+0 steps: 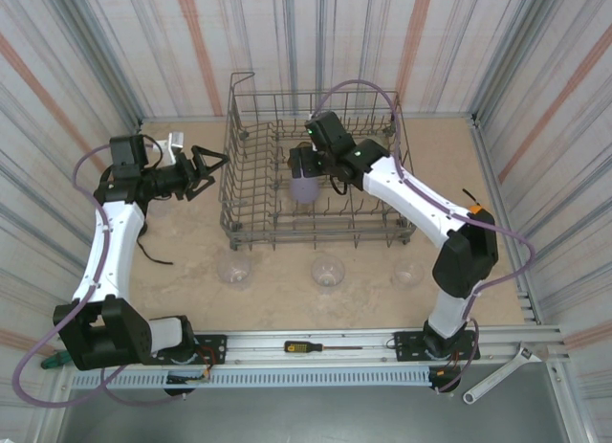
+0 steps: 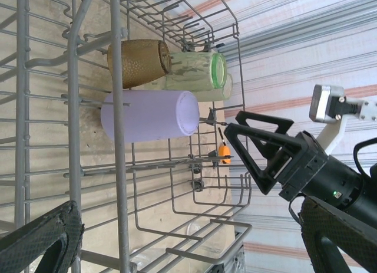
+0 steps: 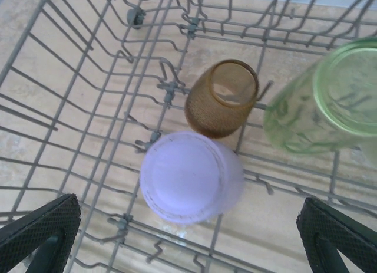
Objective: Load the cups into the dish rack
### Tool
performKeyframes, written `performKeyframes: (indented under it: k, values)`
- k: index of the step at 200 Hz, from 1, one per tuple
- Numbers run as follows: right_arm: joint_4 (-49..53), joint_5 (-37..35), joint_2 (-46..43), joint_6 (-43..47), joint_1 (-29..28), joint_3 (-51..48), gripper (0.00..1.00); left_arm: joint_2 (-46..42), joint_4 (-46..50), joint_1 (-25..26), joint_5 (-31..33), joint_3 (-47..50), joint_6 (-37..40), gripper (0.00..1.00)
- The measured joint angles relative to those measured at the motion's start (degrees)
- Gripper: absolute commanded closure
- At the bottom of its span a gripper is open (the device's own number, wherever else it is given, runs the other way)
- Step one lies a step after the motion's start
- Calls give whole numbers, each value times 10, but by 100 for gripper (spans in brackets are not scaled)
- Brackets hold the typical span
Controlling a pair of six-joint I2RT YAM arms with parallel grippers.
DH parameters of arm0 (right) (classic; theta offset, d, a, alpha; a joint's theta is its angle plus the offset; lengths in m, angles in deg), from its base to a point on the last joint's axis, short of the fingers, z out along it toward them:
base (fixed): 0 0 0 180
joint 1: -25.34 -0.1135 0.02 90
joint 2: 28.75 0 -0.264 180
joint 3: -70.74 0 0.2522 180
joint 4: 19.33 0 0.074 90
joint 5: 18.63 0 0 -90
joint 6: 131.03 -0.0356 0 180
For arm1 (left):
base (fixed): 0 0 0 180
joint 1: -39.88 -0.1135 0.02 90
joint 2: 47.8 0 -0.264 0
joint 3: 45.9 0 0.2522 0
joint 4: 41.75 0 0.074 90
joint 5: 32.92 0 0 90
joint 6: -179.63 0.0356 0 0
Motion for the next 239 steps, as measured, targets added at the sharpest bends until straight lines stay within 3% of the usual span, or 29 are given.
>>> performKeyframes:
  k: [145,239]
  values:
    - [-37,65,-290,-24,126,-291,1,0,77,11,116,-51,6,1]
    - [-12,107,-387,-23,184,-344,1,1,102,77,215,-87,-16,1]
